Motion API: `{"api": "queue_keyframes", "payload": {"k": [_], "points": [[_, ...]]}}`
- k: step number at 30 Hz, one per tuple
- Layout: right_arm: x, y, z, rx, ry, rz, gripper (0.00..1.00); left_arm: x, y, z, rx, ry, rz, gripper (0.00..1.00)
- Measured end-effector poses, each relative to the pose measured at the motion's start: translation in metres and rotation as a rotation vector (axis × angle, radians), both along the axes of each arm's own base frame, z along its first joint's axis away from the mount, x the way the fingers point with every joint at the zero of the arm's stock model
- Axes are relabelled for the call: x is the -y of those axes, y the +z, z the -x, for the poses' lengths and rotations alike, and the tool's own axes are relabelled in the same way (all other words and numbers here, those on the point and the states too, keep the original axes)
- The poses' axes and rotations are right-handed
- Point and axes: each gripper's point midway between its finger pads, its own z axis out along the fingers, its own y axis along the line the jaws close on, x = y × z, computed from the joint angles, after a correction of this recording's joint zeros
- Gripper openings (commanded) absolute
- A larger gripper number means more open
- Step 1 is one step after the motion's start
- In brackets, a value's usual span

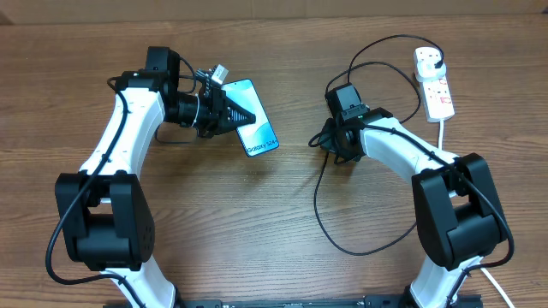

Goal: Plug charger to phone and switch on socket
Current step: 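Lower the right gripper and close it on the black USB-C plug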

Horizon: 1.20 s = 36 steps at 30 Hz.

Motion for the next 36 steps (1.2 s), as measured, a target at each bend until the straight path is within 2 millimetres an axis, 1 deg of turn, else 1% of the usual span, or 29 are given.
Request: {"api": "queue_keyframes", "payload": {"k": [8, 12, 29, 36], "points": [[-0.0001, -0.0046, -0.0005, -0.005, 0.000, 0.002, 0.27, 0.0000, 0.0000, 0.0001, 0.000, 0.000, 0.000, 0.04], [-0.0002, -0.0044, -0.0010, -0.003, 0.000, 0.002, 0.22, 0.0000, 0.0000, 0.0001, 0.000, 0.000, 0.000, 0.04], [-0.0010, -0.0052, -0.0044, 0.010, -0.002, 0.000, 0.20, 0.0000, 0.0000, 0.0003, -0.002, 0.000, 0.000, 0.04], [-0.0004, -0.0059, -0.0047, 0.010, -0.002, 0.004, 0.15, 0.0000, -0.0001, 0.0007, -0.008, 0.002, 0.000, 0.04]]}}
